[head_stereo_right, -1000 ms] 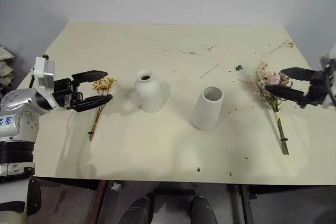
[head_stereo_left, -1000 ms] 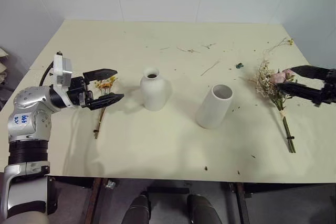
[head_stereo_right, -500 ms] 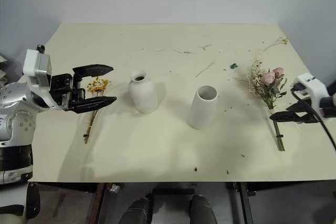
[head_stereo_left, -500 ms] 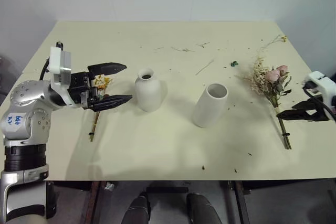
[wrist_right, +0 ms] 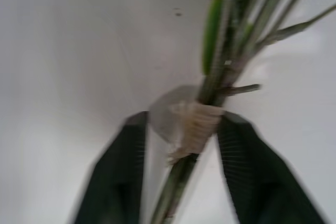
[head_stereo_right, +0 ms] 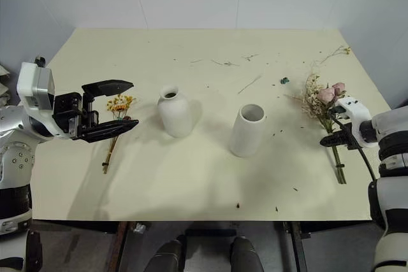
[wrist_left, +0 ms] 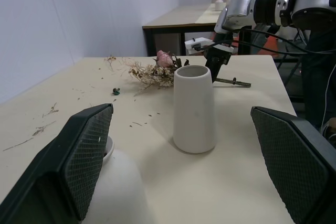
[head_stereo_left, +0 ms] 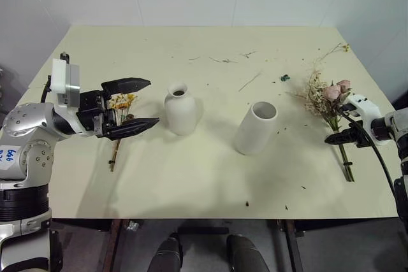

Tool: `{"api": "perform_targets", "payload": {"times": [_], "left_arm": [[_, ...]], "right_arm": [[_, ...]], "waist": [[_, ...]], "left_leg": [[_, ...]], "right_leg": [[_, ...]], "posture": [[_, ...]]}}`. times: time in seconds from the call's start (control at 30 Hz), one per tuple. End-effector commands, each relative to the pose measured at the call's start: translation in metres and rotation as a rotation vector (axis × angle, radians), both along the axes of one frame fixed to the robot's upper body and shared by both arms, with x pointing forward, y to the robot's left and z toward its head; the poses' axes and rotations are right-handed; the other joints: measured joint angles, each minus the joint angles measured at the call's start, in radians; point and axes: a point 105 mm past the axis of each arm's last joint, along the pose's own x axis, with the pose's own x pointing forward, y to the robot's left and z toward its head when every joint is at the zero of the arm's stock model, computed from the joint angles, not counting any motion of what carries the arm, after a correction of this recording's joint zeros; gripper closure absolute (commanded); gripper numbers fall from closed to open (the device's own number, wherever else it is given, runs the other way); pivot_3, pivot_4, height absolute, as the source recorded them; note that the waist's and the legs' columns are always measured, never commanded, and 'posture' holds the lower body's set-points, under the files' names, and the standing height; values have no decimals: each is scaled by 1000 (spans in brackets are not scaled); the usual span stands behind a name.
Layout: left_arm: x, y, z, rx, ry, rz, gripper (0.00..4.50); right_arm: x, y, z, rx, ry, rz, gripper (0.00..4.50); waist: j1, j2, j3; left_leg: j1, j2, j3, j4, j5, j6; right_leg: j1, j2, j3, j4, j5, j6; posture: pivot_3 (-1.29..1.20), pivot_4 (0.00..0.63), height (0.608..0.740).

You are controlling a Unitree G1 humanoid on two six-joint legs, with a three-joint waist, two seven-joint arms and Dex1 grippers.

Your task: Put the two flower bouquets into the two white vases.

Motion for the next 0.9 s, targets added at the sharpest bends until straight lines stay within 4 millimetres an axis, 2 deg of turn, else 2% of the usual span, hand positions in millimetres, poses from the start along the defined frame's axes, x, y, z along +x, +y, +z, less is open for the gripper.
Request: {"api": "perform_targets", "payload": {"times": [0.03, 0.07, 0.1, 0.2, 0.3, 0.43, 0.47, 0.53, 0.6, 0.67, 0.8, 0.9], "left_arm": [[-4, -1, 12, 4, -61, -11, 0], [-3, -1, 13, 5, -62, -15, 0], [-2, -2, 13, 5, -62, -20, 0], [1, -2, 12, 10, -55, -35, 0], [6, -4, 12, 10, -49, -48, 0], [15, -6, 9, 3, -38, -57, 0], [17, -8, 7, 1, -34, -59, 0], [21, -11, 5, 1, -29, -66, 0], [25, -14, 1, 7, -19, -79, 0], [27, -15, -1, 12, -12, -84, 0], [31, -19, -14, 37, 13, -88, 0], [36, -21, -12, 22, 11, -73, 0]], "right_arm": [[3, -1, 17, 45, -68, -6, 4062], [4, -2, 22, 60, -88, -15, 4382], [4, -3, 26, 70, -109, -23, 4481], [7, -3, 42, 120, -201, -30, 4481], [11, 3, 72, 201, -392, 6, 4481], [7, 34, 139, 295, -861, 142, 4481], [1, 46, 153, 338, -970, 176, 4481], [-12, 64, 170, 412, -1087, 192, 4481], [-32, 93, 197, 531, -1268, 273, 4481], [-44, 106, 207, 600, -1345, 308, 4481], [-60, 138, 214, 762, -1338, 408, 4481], [-69, 162, 203, 796, -1272, 508, 4481]], "waist": [[0, 0, 0], [0, 0, 0], [0, 0, 0], [0, 0, 0], [-1, 0, 0], [0, 1, 0], [0, 1, 0], [-2, 1, 0], [-2, 1, 0], [0, 1, 0], [7, 1, 0], [14, 1, 0]], "left_leg": [[0, 0, 0, 0, 0, 0], [0, 0, 0, 0, 0, 0], [0, 0, 0, 0, 0, 0], [0, 0, 0, 0, 0, 0], [0, 0, 0, 0, 0, 0], [0, 1, 0, 0, 0, 0], [0, 1, 0, -1, 0, 0], [0, 2, 0, 1, 0, 0], [1, 2, 0, 1, 0, 0], [1, 2, -1, 2, 0, -1], [1, 2, -1, 3, 0, 0], [1, 2, -2, 4, 1, 0]], "right_leg": [[0, 0, 0, 0, 0, 0], [0, 0, 0, 0, 0, 0], [0, 0, 0, 0, 0, 0], [0, 0, 0, 0, 0, 0], [0, 0, 0, 0, 0, 0], [0, 1, 0, 1, 0, 0], [0, 2, 0, 0, 0, 0], [0, 2, 0, 2, 0, 0], [0, 3, 0, 3, 0, 0], [0, 3, 0, 5, 0, 0], [1, 2, 0, 6, 0, 0], [0, 2, 0, 8, 0, 0]], "posture": [[0, 150, 740], [0, 150, 740], [0, 150, 740], [0, 150, 740], [0, 150, 740], [0, 150, 740], [0, 150, 740], [0, 150, 740], [0, 150, 740], [0, 150, 740], [0, 150, 740], [0, 150, 740]]}}
